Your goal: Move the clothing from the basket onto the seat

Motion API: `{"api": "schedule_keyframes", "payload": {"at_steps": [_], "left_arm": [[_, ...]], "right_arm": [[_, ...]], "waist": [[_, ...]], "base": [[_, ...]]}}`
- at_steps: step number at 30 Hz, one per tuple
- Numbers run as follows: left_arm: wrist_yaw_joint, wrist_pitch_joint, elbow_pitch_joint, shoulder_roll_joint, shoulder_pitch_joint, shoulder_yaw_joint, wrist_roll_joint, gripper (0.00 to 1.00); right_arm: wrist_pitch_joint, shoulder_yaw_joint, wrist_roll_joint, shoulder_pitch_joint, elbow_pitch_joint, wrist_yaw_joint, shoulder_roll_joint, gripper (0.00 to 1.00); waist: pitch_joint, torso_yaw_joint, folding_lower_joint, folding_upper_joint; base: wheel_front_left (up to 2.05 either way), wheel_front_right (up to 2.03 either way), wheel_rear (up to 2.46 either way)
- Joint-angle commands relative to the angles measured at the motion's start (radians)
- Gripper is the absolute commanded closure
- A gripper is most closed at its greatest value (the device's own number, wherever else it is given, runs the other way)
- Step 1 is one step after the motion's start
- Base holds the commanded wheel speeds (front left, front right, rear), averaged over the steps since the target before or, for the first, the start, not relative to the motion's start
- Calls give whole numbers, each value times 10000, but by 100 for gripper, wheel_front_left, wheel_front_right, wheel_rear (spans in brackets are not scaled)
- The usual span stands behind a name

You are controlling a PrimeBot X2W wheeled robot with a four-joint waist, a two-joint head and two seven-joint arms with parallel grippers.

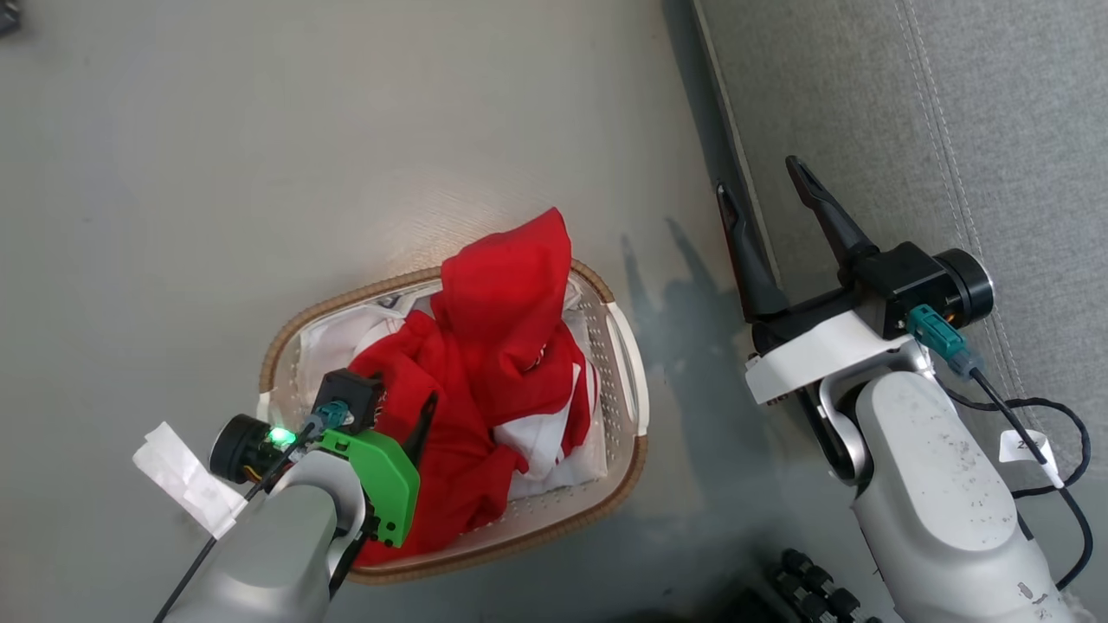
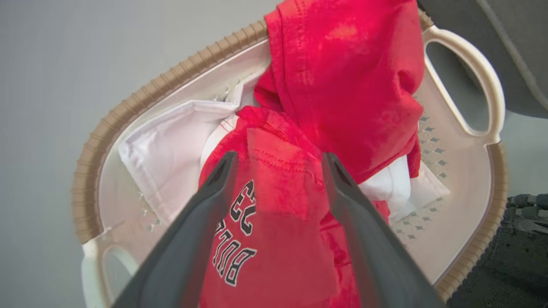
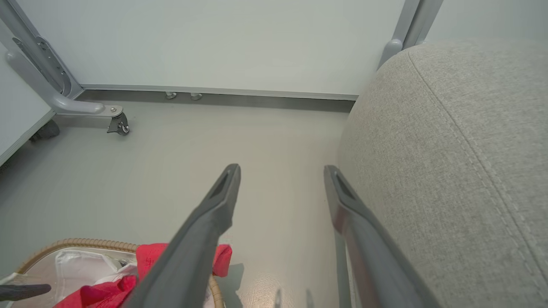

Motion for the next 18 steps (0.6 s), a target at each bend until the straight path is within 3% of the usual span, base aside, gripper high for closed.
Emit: {"api": "schedule_keyframes", "payload": {"at_steps": [1, 8, 18], "left_arm": [[-27, 110, 224, -43, -252, -218, -201, 0], [-16, 581, 1315, -264, -738, -1061, -361, 0], [213, 648, 2434, -382, -1485, -1509, 23, 0]], "right_arm": [[-47, 8, 66, -30, -45, -6, -23, 0], [-47, -62, 173, 195, -47, -6, -21, 0], [-47, -54, 287, 101, -296, -6, -22, 0]], "waist": [[326, -315, -1, 0], [443, -405, -1, 0], [988, -451, -1, 0]], "base": [[0, 0, 0], [0, 0, 0], [0, 0, 0]]}}
